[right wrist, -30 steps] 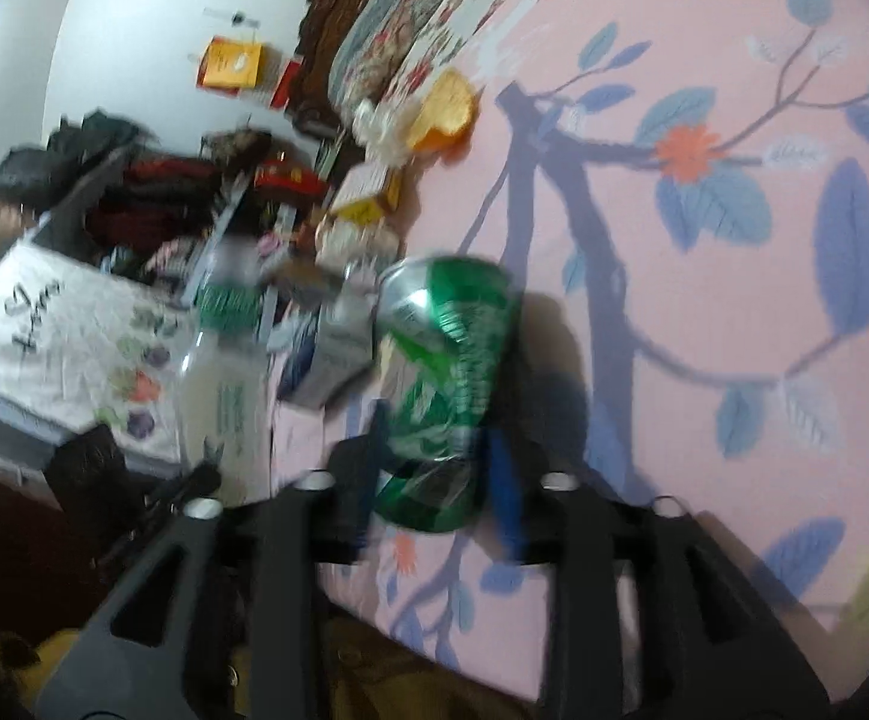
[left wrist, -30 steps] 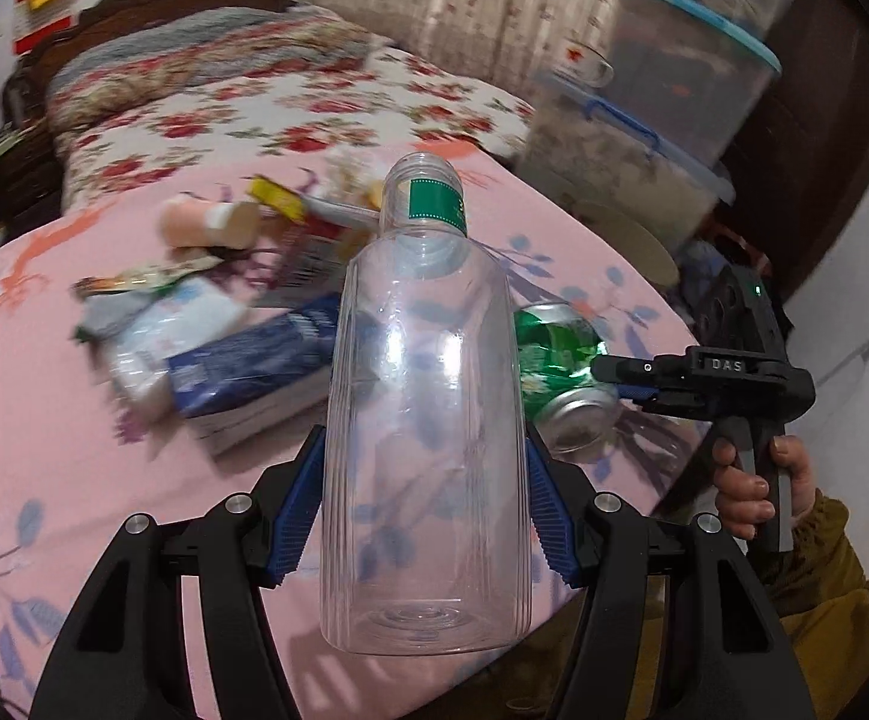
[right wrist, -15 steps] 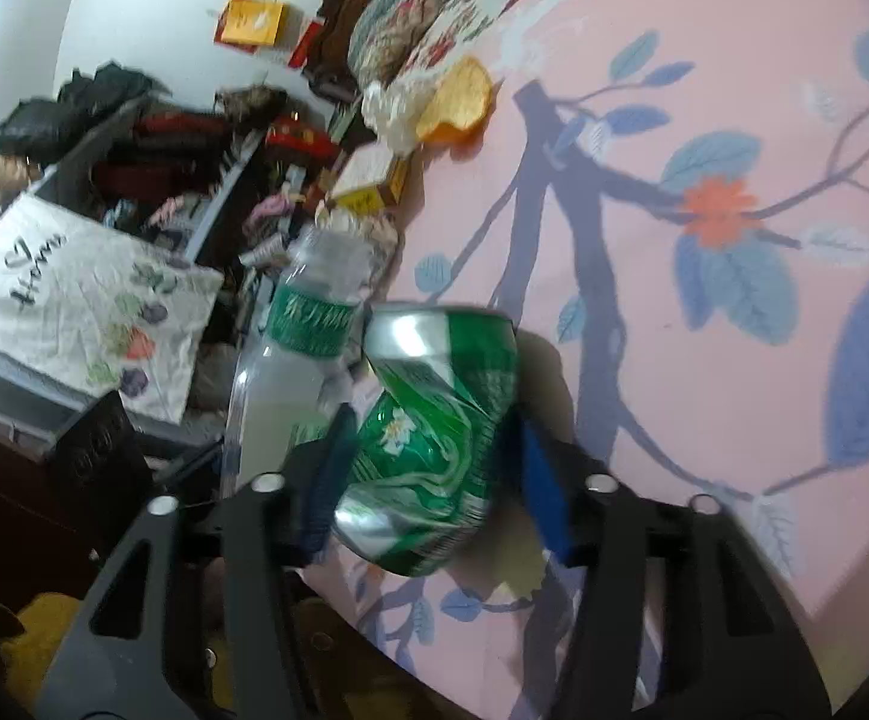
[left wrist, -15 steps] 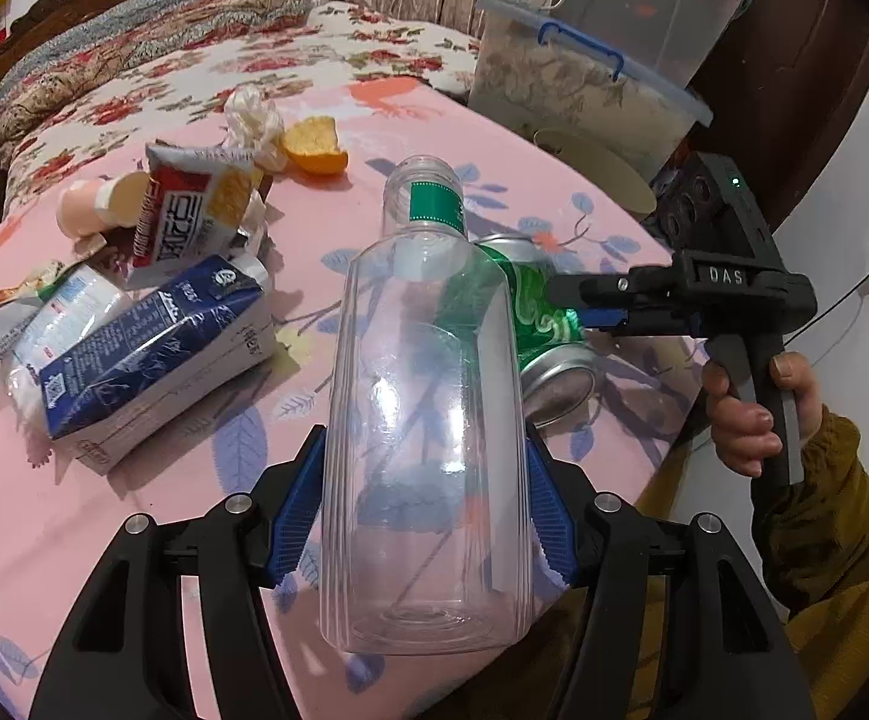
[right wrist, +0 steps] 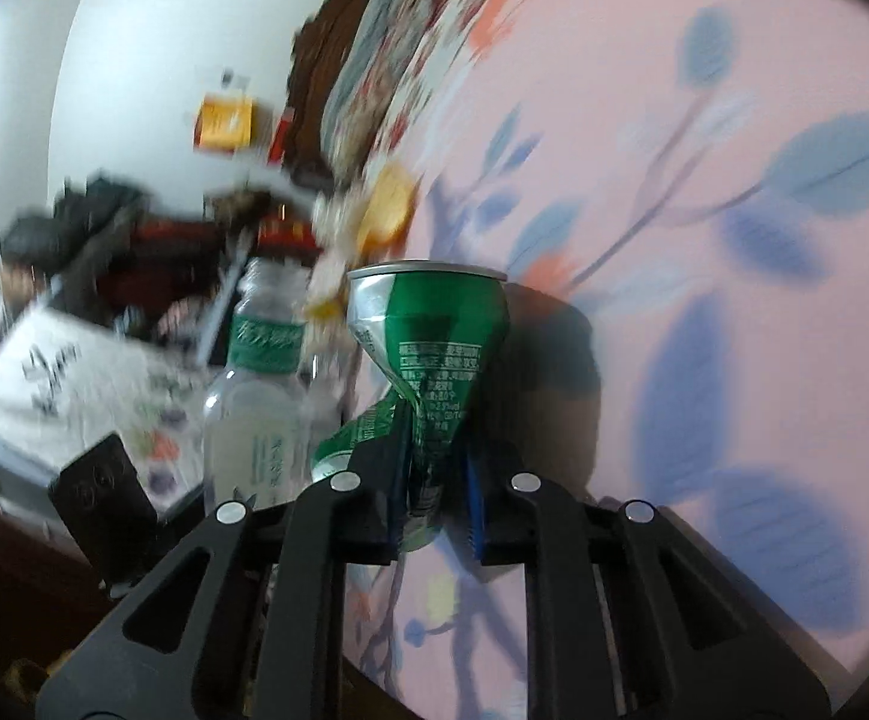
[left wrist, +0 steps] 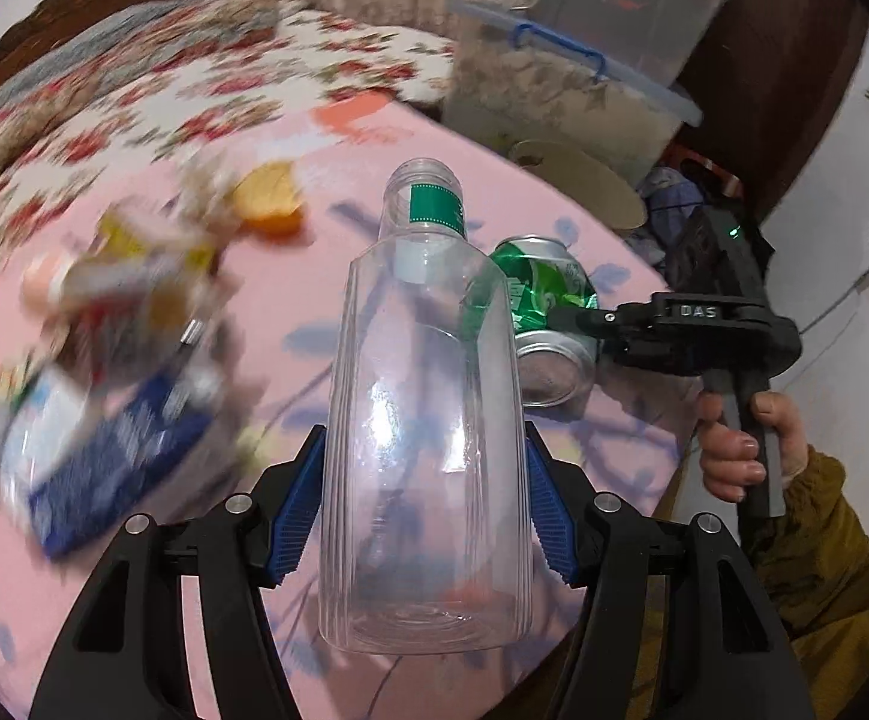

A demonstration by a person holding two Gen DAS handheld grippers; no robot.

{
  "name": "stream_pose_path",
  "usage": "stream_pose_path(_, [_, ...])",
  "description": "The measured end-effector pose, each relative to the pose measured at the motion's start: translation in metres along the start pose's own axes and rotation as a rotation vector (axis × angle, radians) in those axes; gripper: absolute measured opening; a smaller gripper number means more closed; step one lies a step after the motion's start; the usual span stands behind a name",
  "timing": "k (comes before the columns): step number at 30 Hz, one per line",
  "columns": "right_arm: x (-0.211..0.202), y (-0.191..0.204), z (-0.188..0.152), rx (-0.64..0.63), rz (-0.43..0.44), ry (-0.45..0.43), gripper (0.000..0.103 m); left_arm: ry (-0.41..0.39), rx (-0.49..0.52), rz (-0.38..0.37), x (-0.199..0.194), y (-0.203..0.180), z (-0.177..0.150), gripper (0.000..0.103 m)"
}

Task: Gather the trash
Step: 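Carry bottle and can to the beige wastebasket and open both tools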

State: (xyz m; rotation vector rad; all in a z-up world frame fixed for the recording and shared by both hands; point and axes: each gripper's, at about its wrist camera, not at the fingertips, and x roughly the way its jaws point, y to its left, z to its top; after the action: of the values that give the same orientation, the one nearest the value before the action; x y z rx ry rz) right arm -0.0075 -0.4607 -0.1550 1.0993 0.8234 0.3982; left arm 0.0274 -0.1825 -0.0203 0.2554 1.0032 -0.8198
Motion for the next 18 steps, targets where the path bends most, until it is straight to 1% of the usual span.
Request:
stream_pose_path(2, [-0.023, -0.011, 0.012, 0.034, 0.005, -0.08, 0.016, 0.005, 0.044, -0.017, 0.008, -0.013, 0.022, 0.059])
stream_pose_path(3, [-0.039, -0.017, 0.02, 0.046, -0.012, -0.138, 0.016, 0.013, 0.073, -0.034, 0.016, -0.022, 0.037, 0.059])
stream_pose_path(4, [-0.052, -0.021, 0.025, 0.054, -0.027, -0.179, 0.016, 0.02, 0.093, -0.047, 0.022, -0.028, 0.047, 0.059])
stream_pose_path(7, [-0.098, -0.036, 0.049, 0.089, -0.083, -0.338, 0.016, 0.058, 0.159, -0.089, 0.054, -0.055, 0.092, 0.059])
stream_pose_path(9, [-0.123, -0.043, 0.063, 0.101, -0.118, -0.42, 0.016, 0.1, 0.183, -0.127, 0.081, -0.072, 0.124, 0.059])
stream_pose_path(10, [-0.135, -0.046, 0.072, 0.102, -0.15, -0.461, 0.016, 0.131, 0.186, -0.151, 0.098, -0.08, 0.142, 0.059])
stream_pose_path(12, [-0.149, -0.052, 0.086, 0.104, -0.192, -0.505, 0.016, 0.19, 0.184, -0.2, 0.129, -0.093, 0.172, 0.059])
stream_pose_path(14, [-0.159, -0.057, 0.099, 0.107, -0.233, -0.534, 0.016, 0.231, 0.186, -0.225, 0.161, -0.106, 0.199, 0.059])
stream_pose_path(16, [-0.16, -0.059, 0.11, 0.11, -0.271, -0.545, 0.016, 0.255, 0.2, -0.228, 0.187, -0.118, 0.216, 0.06])
stream_pose_path(18, [-0.159, -0.066, 0.118, 0.119, -0.292, -0.544, 0.016, 0.274, 0.204, -0.193, 0.211, -0.126, 0.229, 0.06])
